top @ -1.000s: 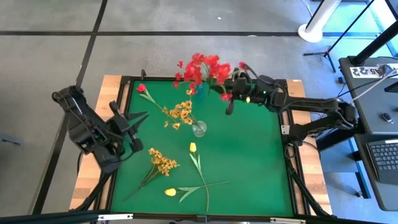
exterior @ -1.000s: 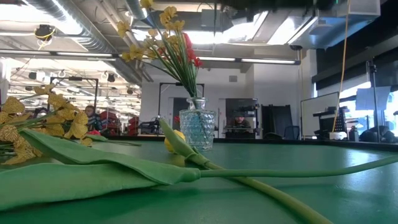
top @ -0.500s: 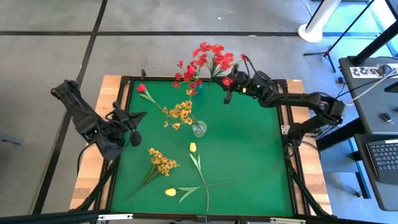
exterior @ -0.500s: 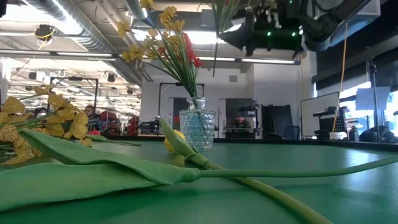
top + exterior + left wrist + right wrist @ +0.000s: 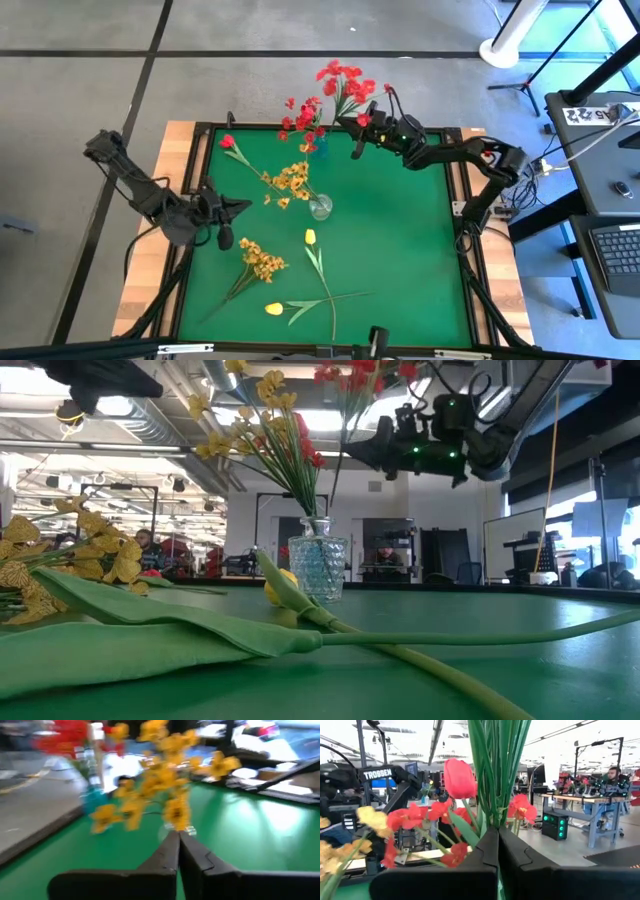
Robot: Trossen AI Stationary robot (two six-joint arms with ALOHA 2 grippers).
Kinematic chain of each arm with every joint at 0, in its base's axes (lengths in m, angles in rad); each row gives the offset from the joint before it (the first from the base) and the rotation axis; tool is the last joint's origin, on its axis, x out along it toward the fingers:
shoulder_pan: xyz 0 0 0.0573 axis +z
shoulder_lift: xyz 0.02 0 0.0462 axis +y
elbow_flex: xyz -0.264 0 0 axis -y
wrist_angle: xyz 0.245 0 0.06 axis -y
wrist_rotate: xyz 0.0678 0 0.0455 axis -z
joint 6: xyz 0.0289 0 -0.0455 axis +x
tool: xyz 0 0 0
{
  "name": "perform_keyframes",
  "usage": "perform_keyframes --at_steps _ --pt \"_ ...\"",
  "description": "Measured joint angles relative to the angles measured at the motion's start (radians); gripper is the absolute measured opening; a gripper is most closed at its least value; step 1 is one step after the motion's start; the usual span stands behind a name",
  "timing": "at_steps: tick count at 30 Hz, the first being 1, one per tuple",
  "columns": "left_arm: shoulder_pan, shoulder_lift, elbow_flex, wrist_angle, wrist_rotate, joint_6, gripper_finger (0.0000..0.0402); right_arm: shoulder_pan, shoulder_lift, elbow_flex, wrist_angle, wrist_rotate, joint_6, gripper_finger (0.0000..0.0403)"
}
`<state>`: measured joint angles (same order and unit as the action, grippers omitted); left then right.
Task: Sort flowers into vase by color
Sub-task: Put the red flowers into the blue vase
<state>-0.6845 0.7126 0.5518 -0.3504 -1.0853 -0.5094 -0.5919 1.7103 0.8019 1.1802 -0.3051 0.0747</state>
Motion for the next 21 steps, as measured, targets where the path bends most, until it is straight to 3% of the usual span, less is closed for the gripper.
perform_keyframes --at_steps 6,8,14,21 --pt "0.122 -0.07 -0.152 0.473 0.318 0.354 0.0 -0.005 0.071 0.083 -0.005 -0.02 0.0 0.0" --pt "0.162 -0.093 -0.187 0.545 0.357 0.408 0.0 -0.005 0.089 0.106 -0.013 -0.021 0.0 0.0" --pt "0.257 -0.133 -0.232 0.556 0.373 0.389 0.0 -0.011 0.126 0.142 -0.069 -0.009 -0.035 0.0" --pt "0.282 -0.131 -0.235 0.551 0.457 0.307 0.0 -0.011 0.17 0.15 -0.116 0.008 -0.061 0.0"
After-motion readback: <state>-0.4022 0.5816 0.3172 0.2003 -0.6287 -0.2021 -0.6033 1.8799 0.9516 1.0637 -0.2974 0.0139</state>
